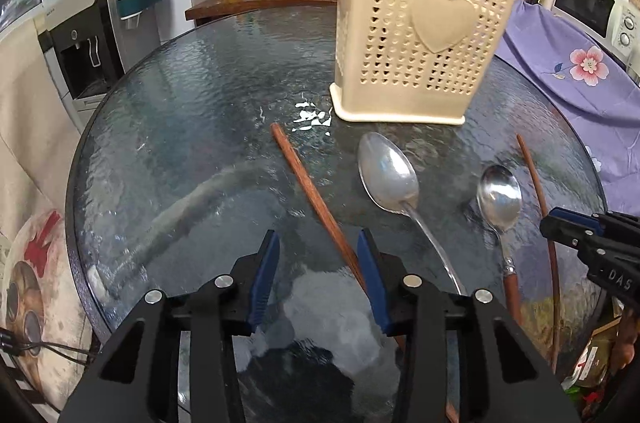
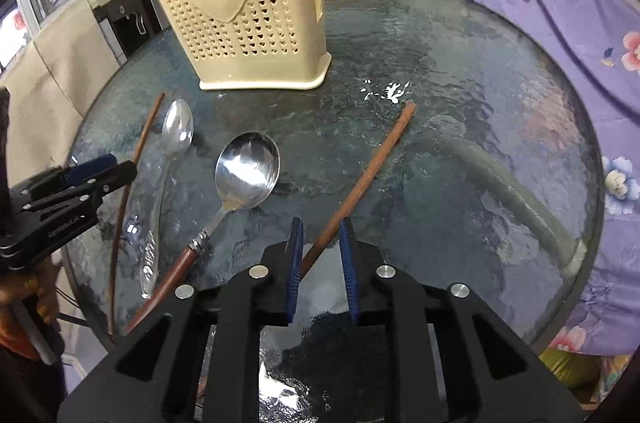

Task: Organize utensils
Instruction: 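Grasp a brown chopstick with the right tool while the left tool grasps another chopstick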

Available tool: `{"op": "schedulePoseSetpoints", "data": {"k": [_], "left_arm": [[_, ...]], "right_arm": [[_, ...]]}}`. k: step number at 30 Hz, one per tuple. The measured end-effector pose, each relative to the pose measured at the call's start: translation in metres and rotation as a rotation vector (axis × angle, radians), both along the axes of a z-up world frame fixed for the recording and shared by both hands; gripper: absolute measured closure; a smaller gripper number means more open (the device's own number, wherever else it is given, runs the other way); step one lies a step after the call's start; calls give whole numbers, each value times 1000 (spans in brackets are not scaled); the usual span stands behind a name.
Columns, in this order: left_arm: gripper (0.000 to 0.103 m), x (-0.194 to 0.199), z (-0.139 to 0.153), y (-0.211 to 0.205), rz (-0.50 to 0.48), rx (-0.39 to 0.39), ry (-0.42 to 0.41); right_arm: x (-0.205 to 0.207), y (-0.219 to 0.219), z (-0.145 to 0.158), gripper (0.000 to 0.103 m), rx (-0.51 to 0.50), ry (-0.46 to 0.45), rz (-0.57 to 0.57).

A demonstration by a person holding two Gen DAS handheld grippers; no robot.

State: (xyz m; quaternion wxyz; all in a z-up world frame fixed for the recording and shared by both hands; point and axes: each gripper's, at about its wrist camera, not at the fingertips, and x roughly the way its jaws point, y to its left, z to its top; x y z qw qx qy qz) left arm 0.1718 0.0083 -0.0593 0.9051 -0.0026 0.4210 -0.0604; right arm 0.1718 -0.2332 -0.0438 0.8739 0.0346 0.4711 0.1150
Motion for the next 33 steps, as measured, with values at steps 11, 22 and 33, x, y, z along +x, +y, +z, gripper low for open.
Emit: {"op": "schedulePoseSetpoints", "data": {"k": [11, 22, 33], "left_arm": [[63, 36, 2, 10, 34, -4, 10], [78, 71, 3, 4, 46, 37, 17], [93, 74, 4, -4, 17, 60, 26]], "right_arm": [[39, -13, -1, 82, 3, 22, -124], [72, -7, -2, 84, -2, 30, -145], [89, 1, -3, 92, -15, 25, -137]]}}
